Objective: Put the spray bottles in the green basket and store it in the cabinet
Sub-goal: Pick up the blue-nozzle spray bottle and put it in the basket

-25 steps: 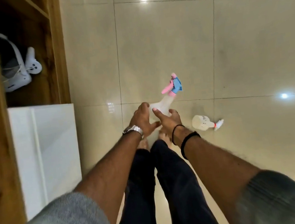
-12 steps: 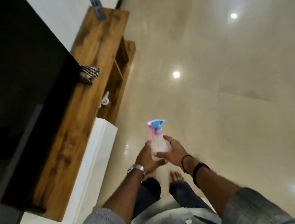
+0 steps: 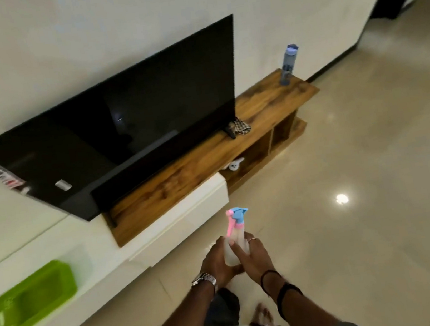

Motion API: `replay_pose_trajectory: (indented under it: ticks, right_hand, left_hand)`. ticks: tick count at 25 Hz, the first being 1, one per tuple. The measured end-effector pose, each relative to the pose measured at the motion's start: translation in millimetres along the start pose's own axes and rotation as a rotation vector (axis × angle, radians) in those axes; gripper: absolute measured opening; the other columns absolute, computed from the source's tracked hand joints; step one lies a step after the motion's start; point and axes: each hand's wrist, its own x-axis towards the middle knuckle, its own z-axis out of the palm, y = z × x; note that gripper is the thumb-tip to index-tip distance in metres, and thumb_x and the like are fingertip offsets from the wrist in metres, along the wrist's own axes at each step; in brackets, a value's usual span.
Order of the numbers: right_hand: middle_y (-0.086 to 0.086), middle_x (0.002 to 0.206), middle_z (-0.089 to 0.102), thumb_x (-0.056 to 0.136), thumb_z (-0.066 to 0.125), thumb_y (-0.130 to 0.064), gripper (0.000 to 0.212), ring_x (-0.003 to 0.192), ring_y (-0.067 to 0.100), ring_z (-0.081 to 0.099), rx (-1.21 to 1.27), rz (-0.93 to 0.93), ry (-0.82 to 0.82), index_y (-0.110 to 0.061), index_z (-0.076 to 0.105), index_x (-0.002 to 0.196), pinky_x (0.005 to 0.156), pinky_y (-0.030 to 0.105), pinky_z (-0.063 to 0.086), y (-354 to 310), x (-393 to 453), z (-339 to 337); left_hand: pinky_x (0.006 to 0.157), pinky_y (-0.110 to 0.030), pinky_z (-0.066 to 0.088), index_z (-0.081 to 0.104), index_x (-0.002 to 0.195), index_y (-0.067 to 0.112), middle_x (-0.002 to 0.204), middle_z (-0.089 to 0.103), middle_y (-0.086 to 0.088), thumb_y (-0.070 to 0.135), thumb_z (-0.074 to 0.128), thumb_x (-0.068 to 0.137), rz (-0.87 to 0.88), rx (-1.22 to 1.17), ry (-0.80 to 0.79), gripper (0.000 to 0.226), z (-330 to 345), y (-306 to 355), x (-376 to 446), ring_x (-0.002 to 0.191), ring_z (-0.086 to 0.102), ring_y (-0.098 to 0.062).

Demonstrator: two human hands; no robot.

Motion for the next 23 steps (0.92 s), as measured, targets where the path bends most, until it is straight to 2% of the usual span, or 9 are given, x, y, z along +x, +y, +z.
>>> replay_pose_trajectory:
  ticks: [3,6,11,15,18,23]
  right_hand:
    - [0.000,0.107,0.068,0.085,0.058,-0.066,0.052,0.097,0.018,0.068,-0.081,-0.024,-0.109,-0.026,0.061,0.117,0.085,0.038,0.059,0.0,-15.9,38.1]
    - [0.004,0.114,0.064,0.087,0.059,-0.062,0.054,0.101,0.021,0.066,-0.191,-0.067,-0.217,-0.023,0.058,0.124,0.090,0.043,0.057,-6.9,-37.9,80.8]
    - [0.004,0.113,0.066,0.089,0.062,-0.053,0.050,0.101,0.022,0.066,-0.330,-0.131,-0.354,-0.017,0.059,0.123,0.088,0.041,0.058,-26.8,-68.8,152.4]
    - [0.007,0.117,0.067,0.091,0.061,-0.051,0.049,0.103,0.024,0.066,-0.437,-0.188,-0.468,-0.015,0.058,0.124,0.089,0.040,0.056,-33.5,-115.8,234.9]
    - [0.008,0.119,0.066,0.092,0.060,-0.052,0.051,0.105,0.027,0.065,-0.492,-0.207,-0.513,-0.013,0.058,0.125,0.091,0.043,0.055,-33.9,-160.9,299.0]
    - [0.011,0.121,0.067,0.092,0.059,-0.053,0.054,0.107,0.030,0.066,-0.593,-0.244,-0.636,-0.010,0.057,0.126,0.093,0.046,0.055,-29.6,-234.8,403.4]
  left_hand:
    - [0.074,-0.031,0.057,0.046,0.102,0.039,0.096,0.060,0.016,0.064,0.076,0.054,-0.063,-0.053,0.113,0.062,-4.0,-30.8,-35.5,0.084,0.061,-0.008]
    - [0.080,-0.040,0.058,0.051,0.113,0.027,0.107,0.063,0.007,0.055,0.080,0.058,-0.148,-0.128,0.218,0.068,-13.9,-70.2,-71.4,0.092,0.063,-0.017]
    - [0.079,-0.043,0.058,0.052,0.115,0.026,0.109,0.065,0.005,0.052,0.080,0.059,-0.259,-0.206,0.333,0.068,-34.4,-132.5,-126.2,0.093,0.065,-0.019]
    - [0.080,-0.042,0.056,0.051,0.118,0.021,0.112,0.065,0.000,0.045,0.083,0.062,-0.349,-0.301,0.430,0.069,-54.0,-209.8,-188.5,0.095,0.065,-0.023]
    - [0.079,-0.039,0.054,0.048,0.120,0.017,0.116,0.065,-0.004,0.043,0.085,0.063,-0.401,-0.306,0.453,0.073,-68.0,-269.5,-240.8,0.100,0.064,-0.027]
    - [0.087,-0.042,0.053,0.045,0.126,0.012,0.122,0.062,-0.008,0.044,0.086,0.064,-0.471,-0.305,0.484,0.081,-88.1,-366.6,-328.3,0.108,0.061,-0.031]
